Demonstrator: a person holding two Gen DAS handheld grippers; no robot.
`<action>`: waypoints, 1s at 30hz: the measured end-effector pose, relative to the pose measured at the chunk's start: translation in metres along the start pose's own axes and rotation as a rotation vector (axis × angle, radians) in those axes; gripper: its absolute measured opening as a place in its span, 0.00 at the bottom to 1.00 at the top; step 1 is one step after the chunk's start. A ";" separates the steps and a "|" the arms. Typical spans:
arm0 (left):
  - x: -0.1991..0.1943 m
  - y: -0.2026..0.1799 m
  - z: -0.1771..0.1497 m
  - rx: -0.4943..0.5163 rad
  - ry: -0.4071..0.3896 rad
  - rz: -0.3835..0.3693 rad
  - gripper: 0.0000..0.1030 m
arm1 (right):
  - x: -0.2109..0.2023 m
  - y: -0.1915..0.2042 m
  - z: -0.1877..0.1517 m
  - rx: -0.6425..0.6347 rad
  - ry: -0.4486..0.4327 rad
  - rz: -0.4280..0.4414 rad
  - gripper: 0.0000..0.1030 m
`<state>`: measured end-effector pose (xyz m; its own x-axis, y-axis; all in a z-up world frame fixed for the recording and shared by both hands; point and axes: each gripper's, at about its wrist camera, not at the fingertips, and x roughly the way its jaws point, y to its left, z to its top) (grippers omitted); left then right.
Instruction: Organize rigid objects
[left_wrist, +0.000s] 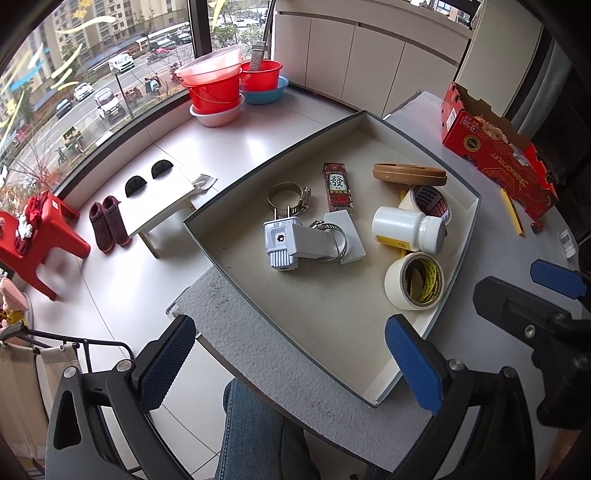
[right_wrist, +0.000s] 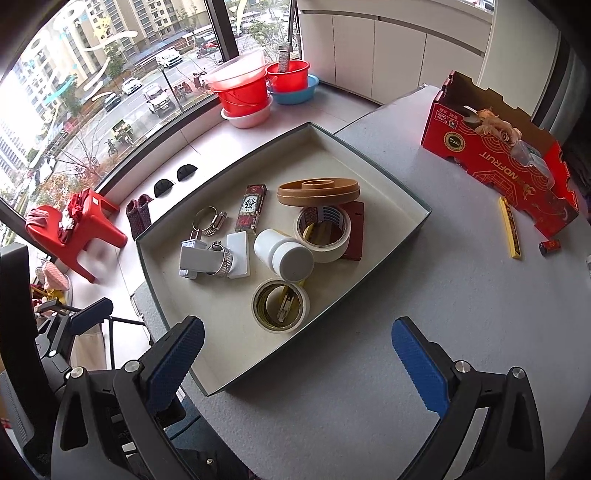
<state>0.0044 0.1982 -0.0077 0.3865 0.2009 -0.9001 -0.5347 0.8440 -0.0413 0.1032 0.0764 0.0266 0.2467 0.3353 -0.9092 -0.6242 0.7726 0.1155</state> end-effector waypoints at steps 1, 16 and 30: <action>-0.001 0.000 0.000 0.001 -0.001 0.000 1.00 | 0.000 0.000 0.000 0.000 0.001 -0.001 0.99; -0.003 0.002 0.002 -0.031 0.003 -0.004 1.00 | 0.002 0.007 -0.002 -0.027 0.000 -0.018 0.99; -0.005 0.005 0.001 -0.042 0.002 -0.014 1.00 | -0.002 0.016 -0.002 -0.054 -0.007 -0.020 0.99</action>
<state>0.0007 0.2019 -0.0026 0.3927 0.1886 -0.9001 -0.5602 0.8253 -0.0715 0.0916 0.0867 0.0296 0.2650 0.3240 -0.9082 -0.6582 0.7491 0.0752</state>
